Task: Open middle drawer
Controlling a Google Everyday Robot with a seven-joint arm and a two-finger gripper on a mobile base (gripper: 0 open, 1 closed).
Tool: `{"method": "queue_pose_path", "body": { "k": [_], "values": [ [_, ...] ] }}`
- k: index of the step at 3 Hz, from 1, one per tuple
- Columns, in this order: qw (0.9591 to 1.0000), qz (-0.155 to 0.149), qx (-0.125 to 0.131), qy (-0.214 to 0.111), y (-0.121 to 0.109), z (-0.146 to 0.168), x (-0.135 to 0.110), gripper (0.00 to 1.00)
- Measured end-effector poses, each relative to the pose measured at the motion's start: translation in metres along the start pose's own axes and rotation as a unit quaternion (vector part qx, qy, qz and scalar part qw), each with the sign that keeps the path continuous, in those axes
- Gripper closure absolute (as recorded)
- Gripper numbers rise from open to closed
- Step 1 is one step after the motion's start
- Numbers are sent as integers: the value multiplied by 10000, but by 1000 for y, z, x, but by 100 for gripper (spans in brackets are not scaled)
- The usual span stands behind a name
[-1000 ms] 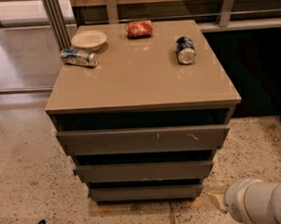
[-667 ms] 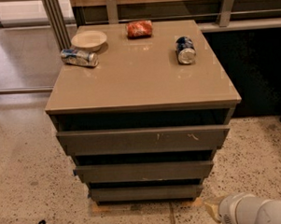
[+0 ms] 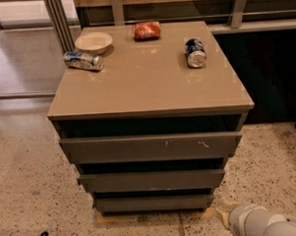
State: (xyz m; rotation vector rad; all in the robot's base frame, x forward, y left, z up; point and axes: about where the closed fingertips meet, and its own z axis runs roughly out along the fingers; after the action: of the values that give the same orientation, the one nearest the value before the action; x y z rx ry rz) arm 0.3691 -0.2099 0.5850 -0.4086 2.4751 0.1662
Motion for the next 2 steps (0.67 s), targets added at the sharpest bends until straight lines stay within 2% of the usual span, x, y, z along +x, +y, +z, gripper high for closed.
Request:
{"method": "queue_pose_path", "body": {
  "k": [1,2],
  "values": [
    [10000,0,0,0,0,0,0,100],
    [9997,102,163,-163,-12,3,-2,100]
  ]
}}
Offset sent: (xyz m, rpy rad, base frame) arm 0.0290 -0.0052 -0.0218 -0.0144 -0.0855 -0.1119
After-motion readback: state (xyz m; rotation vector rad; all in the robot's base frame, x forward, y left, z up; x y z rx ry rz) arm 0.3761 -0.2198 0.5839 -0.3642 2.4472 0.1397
